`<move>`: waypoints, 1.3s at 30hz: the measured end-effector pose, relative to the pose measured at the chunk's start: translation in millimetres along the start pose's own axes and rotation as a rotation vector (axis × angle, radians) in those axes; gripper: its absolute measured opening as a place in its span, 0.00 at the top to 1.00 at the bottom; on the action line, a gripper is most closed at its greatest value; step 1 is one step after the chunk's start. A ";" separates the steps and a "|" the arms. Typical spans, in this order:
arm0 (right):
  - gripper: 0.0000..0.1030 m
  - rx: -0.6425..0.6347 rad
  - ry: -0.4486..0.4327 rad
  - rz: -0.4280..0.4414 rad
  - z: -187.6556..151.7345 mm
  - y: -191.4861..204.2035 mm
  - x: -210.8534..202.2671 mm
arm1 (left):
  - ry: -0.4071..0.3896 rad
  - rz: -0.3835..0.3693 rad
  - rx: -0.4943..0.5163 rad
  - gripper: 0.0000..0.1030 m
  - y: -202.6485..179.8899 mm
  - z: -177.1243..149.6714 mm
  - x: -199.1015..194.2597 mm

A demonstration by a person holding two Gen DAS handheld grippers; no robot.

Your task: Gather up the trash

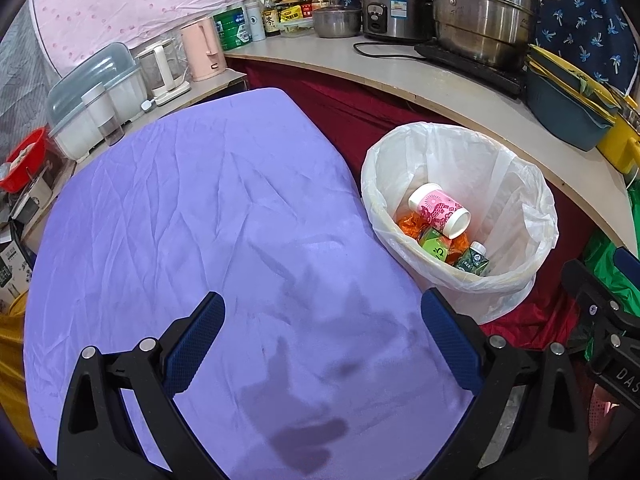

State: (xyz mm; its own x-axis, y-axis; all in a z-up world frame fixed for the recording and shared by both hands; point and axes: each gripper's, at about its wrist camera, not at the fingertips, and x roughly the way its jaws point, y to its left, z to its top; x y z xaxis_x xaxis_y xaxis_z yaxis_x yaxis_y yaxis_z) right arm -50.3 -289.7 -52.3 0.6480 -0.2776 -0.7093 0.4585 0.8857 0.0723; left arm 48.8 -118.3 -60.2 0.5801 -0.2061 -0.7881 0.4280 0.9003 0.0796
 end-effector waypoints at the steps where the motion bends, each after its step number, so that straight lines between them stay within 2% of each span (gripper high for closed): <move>1: 0.06 0.000 0.000 -0.001 -0.5 0.2 -0.2 | 0.001 0.000 0.001 0.09 -0.2 -0.4 0.2; 39: 0.06 0.014 -0.001 -0.009 -8.4 -4.3 -2.8 | -0.013 -0.027 0.050 0.09 -12.7 -2.9 -6.0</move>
State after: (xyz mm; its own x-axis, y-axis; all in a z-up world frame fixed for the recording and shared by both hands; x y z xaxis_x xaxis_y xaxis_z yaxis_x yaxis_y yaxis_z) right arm -59.2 -289.6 -56.5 0.6441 -0.2861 -0.7095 0.4729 0.8779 0.0753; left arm 37.9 -127.4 -58.4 0.5767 -0.2353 -0.7823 0.4775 0.8741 0.0890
